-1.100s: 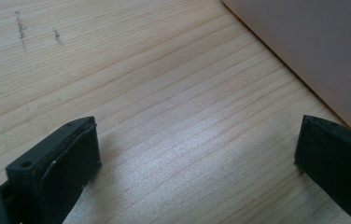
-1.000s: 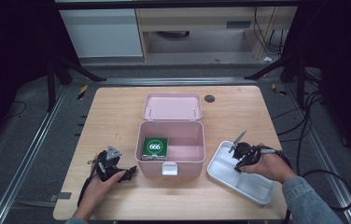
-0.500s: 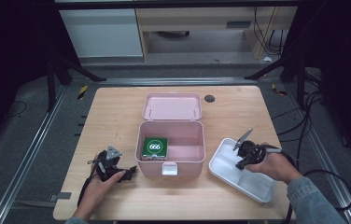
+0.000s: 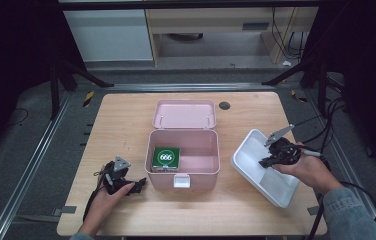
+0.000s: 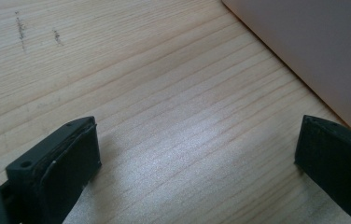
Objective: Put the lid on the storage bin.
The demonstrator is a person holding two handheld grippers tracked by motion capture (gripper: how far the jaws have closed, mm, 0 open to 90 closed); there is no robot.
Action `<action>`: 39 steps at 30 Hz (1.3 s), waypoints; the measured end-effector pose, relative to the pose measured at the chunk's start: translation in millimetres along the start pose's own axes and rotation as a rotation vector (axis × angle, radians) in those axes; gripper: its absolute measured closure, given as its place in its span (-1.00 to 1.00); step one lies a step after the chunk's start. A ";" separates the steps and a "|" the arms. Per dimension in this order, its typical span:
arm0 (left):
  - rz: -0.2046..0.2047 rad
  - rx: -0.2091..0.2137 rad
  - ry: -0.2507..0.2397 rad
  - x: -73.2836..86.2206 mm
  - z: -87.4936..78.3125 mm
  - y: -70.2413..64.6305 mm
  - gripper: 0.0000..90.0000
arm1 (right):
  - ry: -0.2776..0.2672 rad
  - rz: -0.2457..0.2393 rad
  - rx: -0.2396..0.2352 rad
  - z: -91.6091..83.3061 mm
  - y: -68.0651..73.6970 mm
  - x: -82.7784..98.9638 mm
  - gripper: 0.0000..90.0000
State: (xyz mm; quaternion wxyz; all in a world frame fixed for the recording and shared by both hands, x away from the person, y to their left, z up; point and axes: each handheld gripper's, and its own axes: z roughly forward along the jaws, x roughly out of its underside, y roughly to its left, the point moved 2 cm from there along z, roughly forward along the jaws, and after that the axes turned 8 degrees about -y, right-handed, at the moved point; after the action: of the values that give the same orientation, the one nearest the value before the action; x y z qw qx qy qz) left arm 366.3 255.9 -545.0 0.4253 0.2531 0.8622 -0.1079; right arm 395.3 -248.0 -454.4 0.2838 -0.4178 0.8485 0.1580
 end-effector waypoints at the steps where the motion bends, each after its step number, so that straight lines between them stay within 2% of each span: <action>1: 0.000 0.000 0.000 0.0 0.0 0.0 -1.00 | -0.008 -0.004 0.007 -1.5 -0.8 -1.6 0.99; 11: 0.000 0.000 0.000 0.0 0.0 0.0 -1.00 | -0.036 -0.032 0.033 -21.1 -4.8 -28.6 1.00; 20: -0.001 -0.001 -0.003 -0.1 0.2 -0.1 -1.00 | -0.038 -0.097 0.052 -52.5 -2.1 -69.0 0.99; 27: -0.001 0.000 0.000 -0.2 0.0 0.0 -1.00 | -0.015 -0.178 0.057 -69.7 6.7 -105.2 1.00; 33: -0.001 0.000 0.000 -0.2 0.0 0.0 -1.00 | -0.002 -0.236 0.050 -73.6 18.9 -136.7 0.99; 39: -0.001 0.000 0.000 -0.2 0.0 0.0 -1.00 | 0.016 -0.294 0.021 -65.6 35.6 -163.4 1.00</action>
State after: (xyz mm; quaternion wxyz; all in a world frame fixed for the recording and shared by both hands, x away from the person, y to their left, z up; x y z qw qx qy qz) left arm 366.4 255.8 -544.9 0.4254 0.2527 0.8623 -0.1079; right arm 424.0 -158.5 -301.2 0.3014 -0.5358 0.7821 0.1024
